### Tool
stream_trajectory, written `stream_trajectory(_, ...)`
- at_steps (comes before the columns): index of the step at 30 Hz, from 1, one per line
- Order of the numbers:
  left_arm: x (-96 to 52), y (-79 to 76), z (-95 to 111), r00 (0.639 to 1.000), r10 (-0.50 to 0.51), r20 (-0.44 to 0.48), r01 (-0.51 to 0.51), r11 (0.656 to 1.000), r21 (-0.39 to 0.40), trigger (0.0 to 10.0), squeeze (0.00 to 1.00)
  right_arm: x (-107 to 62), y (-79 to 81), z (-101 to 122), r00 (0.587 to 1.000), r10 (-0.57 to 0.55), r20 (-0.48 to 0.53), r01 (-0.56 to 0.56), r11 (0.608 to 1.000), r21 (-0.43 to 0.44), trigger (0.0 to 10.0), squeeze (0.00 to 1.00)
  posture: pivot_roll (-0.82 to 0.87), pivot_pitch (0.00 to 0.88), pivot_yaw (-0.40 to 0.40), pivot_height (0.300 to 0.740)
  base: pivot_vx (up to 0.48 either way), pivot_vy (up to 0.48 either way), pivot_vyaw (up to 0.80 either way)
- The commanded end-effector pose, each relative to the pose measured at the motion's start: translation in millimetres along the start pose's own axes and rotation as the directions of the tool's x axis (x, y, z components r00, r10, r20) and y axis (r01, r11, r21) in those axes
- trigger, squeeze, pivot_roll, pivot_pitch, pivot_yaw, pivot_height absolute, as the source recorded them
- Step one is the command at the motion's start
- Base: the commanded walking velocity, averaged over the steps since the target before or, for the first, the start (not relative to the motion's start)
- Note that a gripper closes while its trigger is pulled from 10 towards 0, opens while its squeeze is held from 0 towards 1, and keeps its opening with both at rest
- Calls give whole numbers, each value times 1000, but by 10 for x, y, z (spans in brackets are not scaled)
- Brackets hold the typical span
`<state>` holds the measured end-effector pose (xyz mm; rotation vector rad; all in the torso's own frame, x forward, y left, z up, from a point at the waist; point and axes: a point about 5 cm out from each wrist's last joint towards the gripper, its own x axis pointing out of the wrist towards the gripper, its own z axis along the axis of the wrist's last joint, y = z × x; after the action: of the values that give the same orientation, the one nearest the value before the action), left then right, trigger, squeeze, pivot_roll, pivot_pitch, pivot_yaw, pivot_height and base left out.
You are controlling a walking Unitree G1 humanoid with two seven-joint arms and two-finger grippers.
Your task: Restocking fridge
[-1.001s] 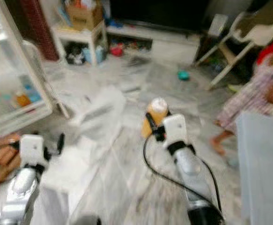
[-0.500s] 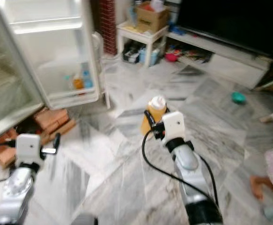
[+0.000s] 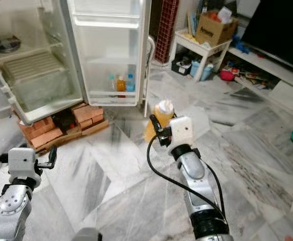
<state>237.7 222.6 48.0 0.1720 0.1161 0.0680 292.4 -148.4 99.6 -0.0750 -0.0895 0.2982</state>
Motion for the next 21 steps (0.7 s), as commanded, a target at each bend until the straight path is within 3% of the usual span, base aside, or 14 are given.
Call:
stream_trajectory(1,5,-1,37,1000,-14,17,14,1000,8,10000,0,10,-63,27,1000,-26,8,26,1000,5,10000,0,97,0,-107,740,472,0,0)
stream_trajectory(4,37,53,73,1000,-3,27,2,1000,10,10000,0,40,-54,43,1000,-18,16,18,1000,14,10000,0,101,0,-109,740,470,0,0)
stream_trajectory(8,60,125,87,999,29,29,-29,1000,-2,10000,0,80,-4,129,997,54,62,-50,997,-63,10000,0,101,0,-106,740,464,0,250)
stream_trajectory(17,52,66,68,1000,16,22,-15,1000,-22,10000,0,128,19,168,994,81,79,-78,996,-48,10000,0,97,0,-103,740,443,0,799)
stream_trajectory(21,65,34,69,999,14,31,-13,1000,-22,10000,0,120,118,173,984,160,84,-152,984,-91,10000,0,89,0,-99,740,358,318,794)
